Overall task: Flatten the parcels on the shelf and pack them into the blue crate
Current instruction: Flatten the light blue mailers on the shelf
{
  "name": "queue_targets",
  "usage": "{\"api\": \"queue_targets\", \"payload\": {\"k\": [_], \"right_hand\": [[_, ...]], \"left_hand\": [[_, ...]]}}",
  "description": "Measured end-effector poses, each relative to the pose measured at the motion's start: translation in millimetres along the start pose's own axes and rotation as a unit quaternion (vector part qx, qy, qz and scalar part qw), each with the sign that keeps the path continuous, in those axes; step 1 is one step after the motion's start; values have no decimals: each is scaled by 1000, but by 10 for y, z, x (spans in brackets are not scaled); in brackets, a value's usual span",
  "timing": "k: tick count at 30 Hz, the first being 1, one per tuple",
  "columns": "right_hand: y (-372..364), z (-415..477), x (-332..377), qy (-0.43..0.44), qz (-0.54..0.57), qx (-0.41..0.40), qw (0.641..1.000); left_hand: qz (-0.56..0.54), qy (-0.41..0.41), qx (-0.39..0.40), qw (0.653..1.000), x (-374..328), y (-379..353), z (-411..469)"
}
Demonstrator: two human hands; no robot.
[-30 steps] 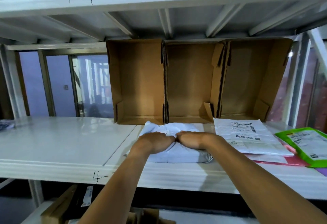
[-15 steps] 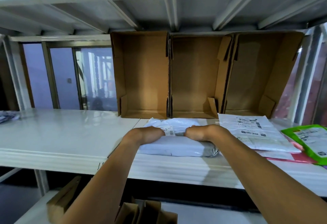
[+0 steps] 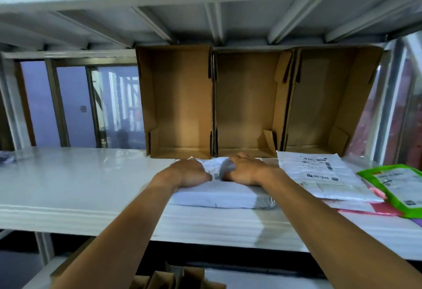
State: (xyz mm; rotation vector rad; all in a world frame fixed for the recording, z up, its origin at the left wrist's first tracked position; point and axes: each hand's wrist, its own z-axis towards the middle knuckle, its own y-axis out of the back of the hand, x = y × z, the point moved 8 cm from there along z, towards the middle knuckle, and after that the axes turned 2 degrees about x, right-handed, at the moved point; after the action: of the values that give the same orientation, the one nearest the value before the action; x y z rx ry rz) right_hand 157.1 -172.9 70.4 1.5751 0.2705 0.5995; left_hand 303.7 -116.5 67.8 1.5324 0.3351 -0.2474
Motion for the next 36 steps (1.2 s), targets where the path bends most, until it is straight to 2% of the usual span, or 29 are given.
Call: {"api": "queue_targets", "payload": {"k": [2, 5, 12, 24, 36], "right_hand": [[-11, 66, 92, 36, -24, 4, 999], [-98, 179, 115, 64, -42, 39, 996], [-344, 355, -88, 58, 25, 117, 991], [-403, 439, -216, 13, -29, 117, 993], [-431, 479, -447, -62, -17, 115, 991]], "left_hand": [[-4, -16, -22, 1000, -10, 39, 57], [-84, -63, 6, 994, -11, -37, 165], [-58, -90, 91, 990, 94, -236, 408], [33, -26, 120, 992, 244, -380, 591], [41, 56, 95, 993, 472, -354, 653]]}}
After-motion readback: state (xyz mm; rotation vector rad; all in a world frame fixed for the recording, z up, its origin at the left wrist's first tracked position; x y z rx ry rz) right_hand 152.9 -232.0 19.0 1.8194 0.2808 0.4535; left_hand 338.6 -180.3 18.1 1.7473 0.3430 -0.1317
